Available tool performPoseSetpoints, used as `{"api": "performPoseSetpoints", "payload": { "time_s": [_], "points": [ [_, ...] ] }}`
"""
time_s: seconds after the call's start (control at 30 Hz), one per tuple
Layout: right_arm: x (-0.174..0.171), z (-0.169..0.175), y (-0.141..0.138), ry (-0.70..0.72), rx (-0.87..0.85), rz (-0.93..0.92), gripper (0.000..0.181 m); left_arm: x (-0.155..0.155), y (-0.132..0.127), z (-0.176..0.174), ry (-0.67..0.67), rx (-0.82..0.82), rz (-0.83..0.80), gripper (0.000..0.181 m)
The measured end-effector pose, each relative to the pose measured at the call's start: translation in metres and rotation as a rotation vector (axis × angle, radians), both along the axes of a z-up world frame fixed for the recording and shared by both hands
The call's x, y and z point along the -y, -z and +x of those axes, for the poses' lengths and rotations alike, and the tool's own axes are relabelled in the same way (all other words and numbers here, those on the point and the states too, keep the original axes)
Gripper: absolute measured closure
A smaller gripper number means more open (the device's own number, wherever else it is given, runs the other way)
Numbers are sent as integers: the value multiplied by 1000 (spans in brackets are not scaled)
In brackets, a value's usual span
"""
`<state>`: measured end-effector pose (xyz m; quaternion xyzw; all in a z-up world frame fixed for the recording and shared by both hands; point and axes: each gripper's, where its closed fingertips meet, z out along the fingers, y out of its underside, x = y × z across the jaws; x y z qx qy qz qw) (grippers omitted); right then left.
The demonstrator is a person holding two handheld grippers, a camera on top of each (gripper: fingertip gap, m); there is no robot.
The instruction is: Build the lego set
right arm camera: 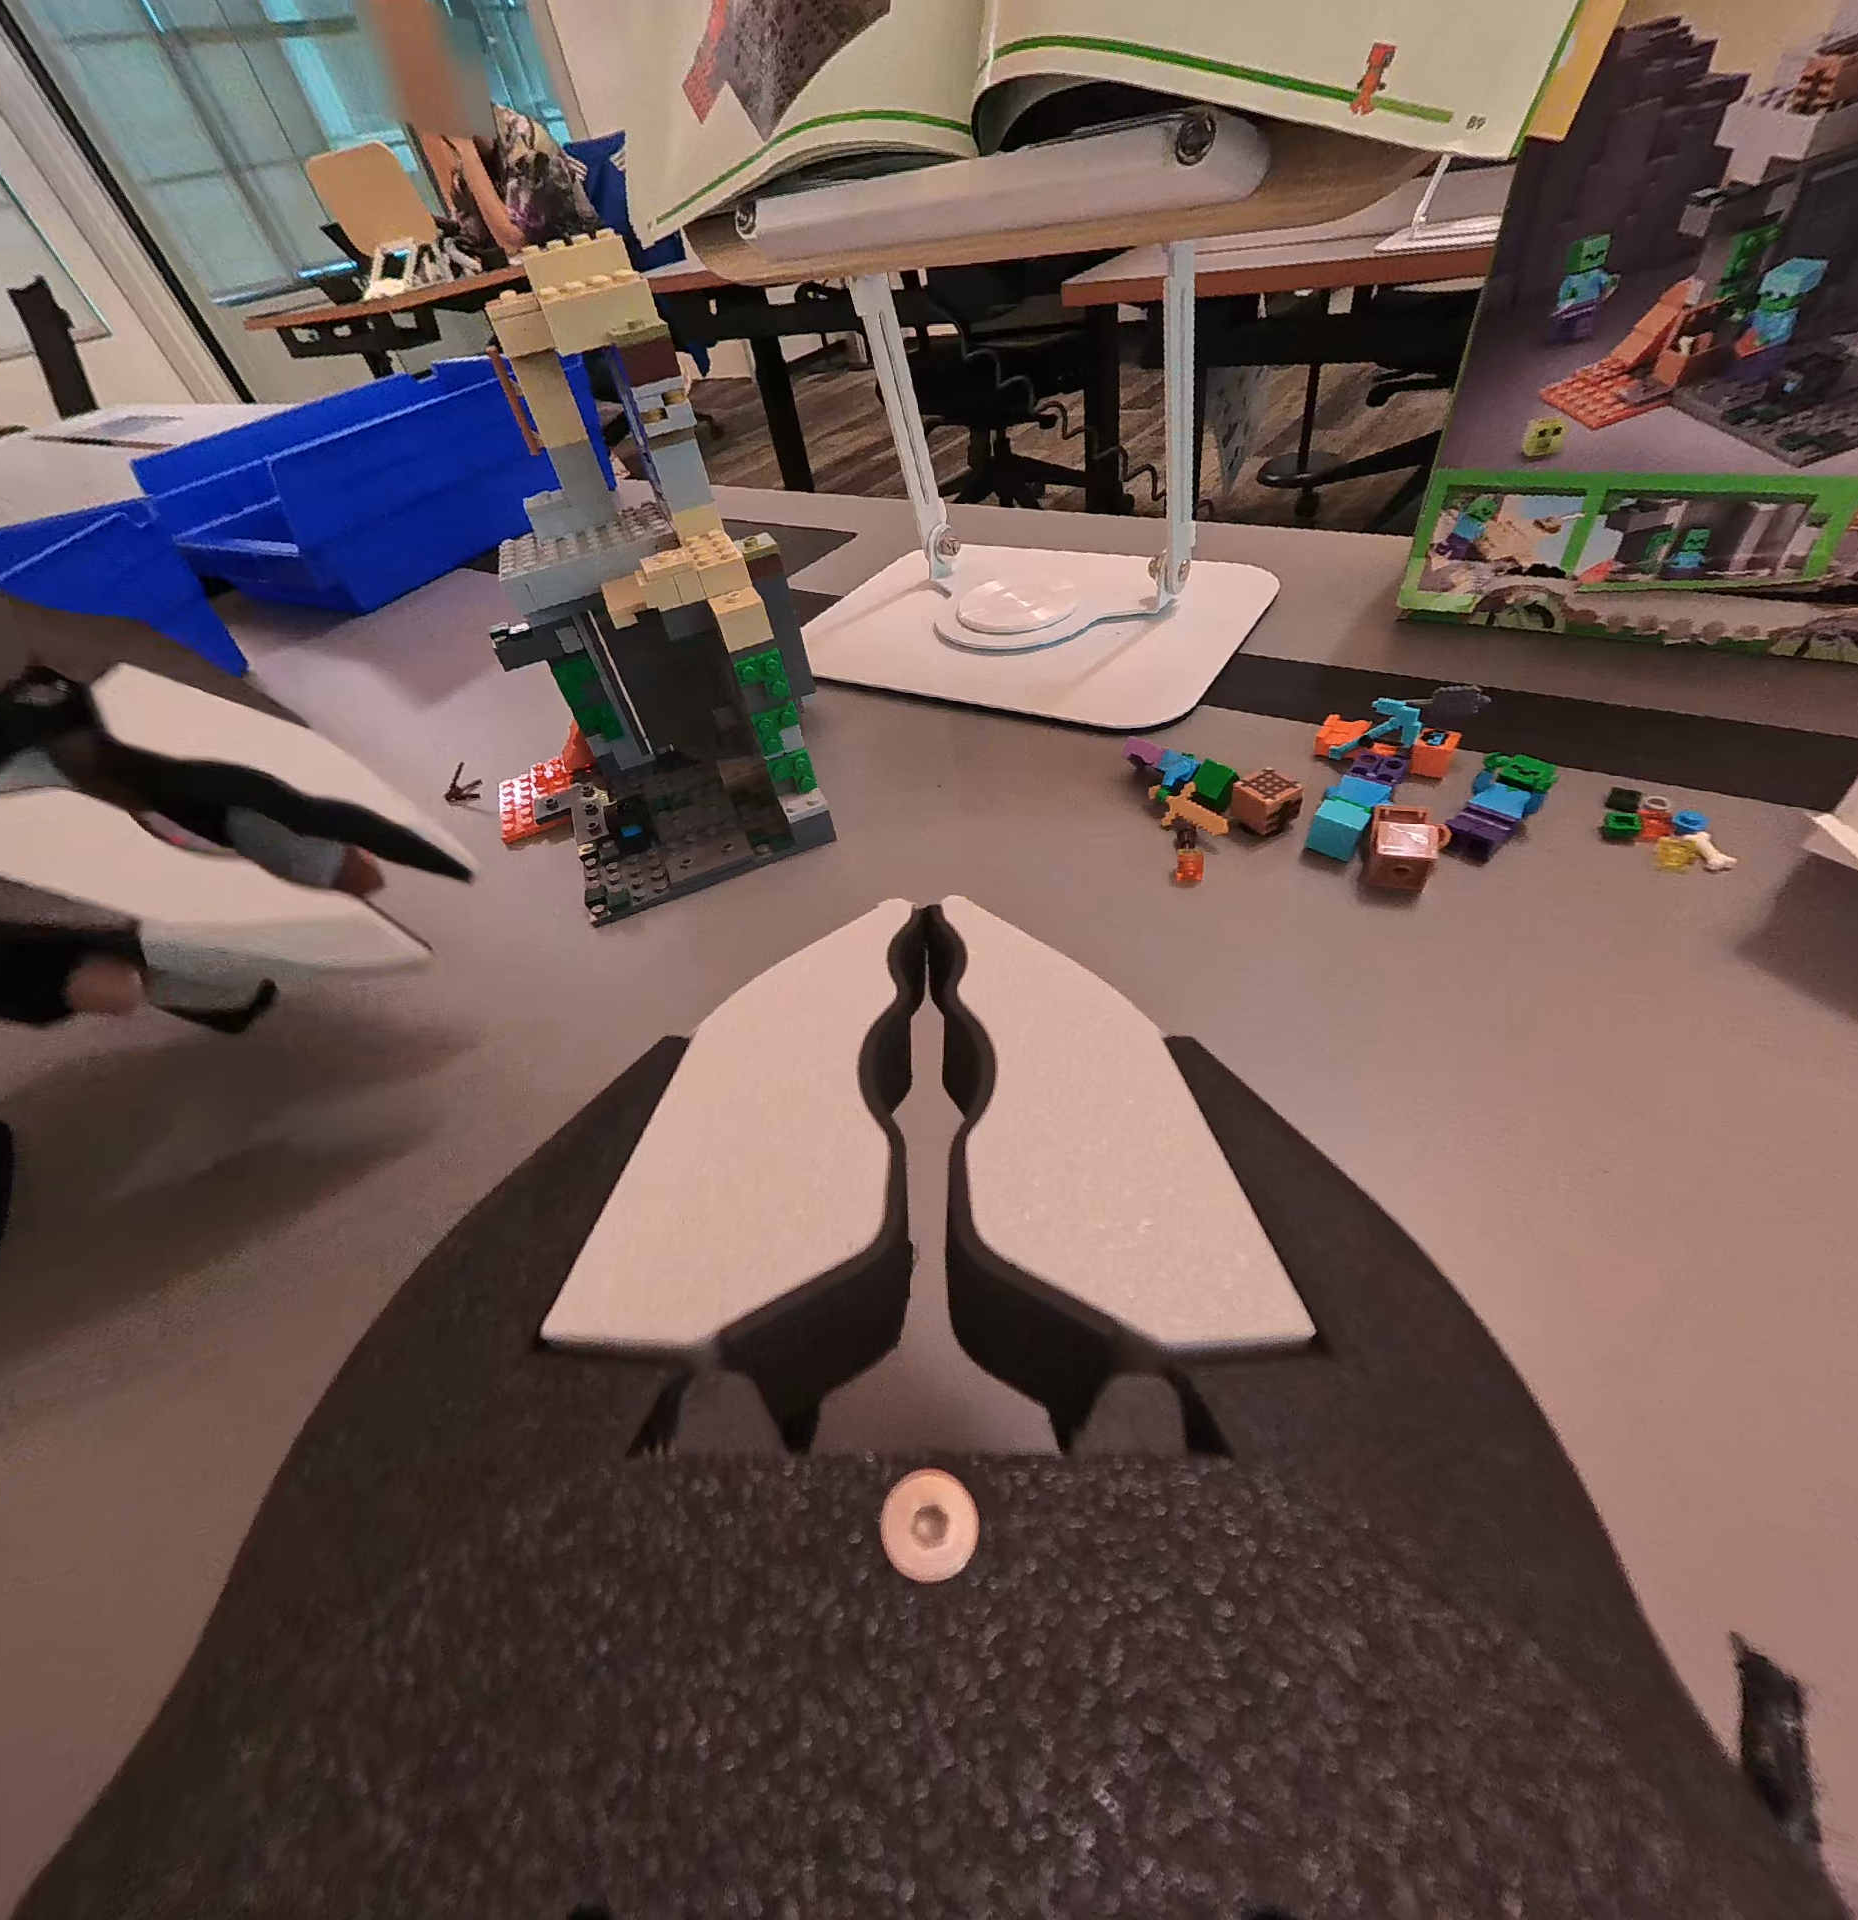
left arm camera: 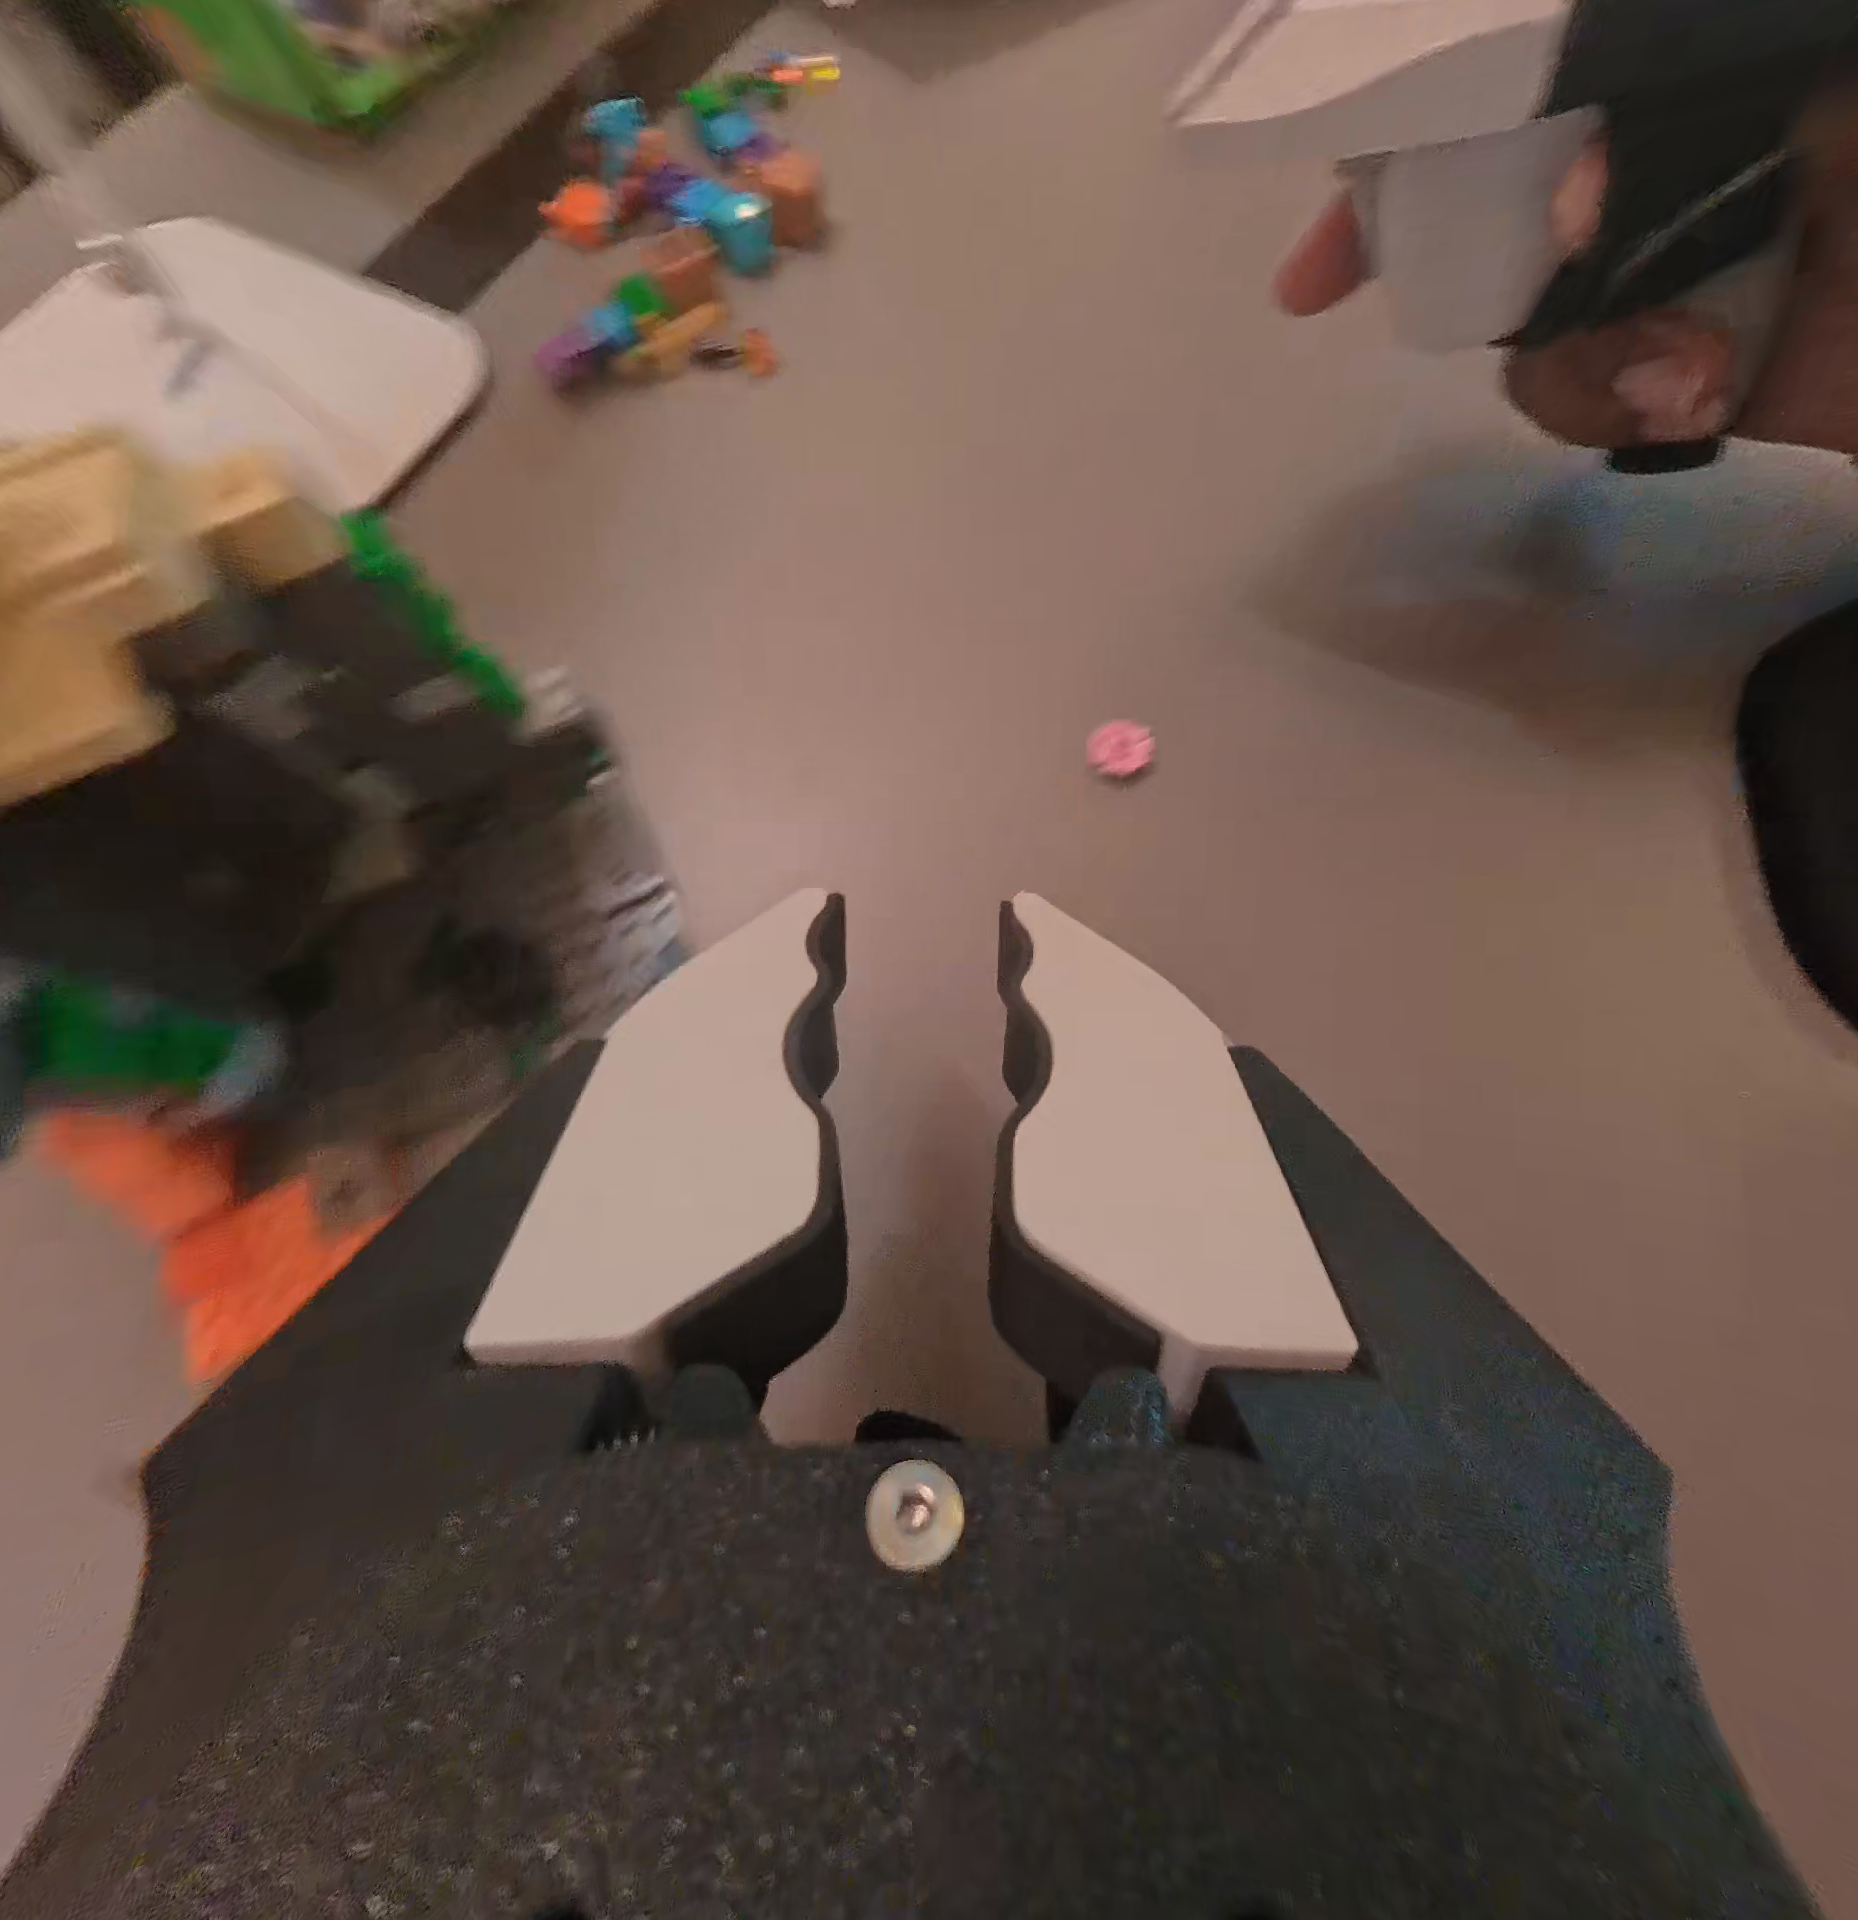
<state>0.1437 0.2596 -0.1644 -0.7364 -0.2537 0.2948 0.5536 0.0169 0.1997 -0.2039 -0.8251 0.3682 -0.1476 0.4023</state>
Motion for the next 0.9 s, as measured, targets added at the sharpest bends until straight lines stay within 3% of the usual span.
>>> {"api": "performPoseSetpoints", "payload": {
  "time_s": [0.2, 0.33, 0.5, 0.9],
  "points": [
    [2, -4, 2, -16, -3, -13, 181, 8, -3, -129, -336, -36, -2, 155],
    [4, -7, 5, -28, 0, -24, 181, 18, 10, -181, -452, -126, -19, 156],
    [6, -15, 18, -53, 33, -50, 181, 28, 27, -185, -423, -115, -108, 157],
    [8, -15, 16, -60, 20, -52, 181, 25, 48, -178, -362, -154, -178, 169]
  ]
}}
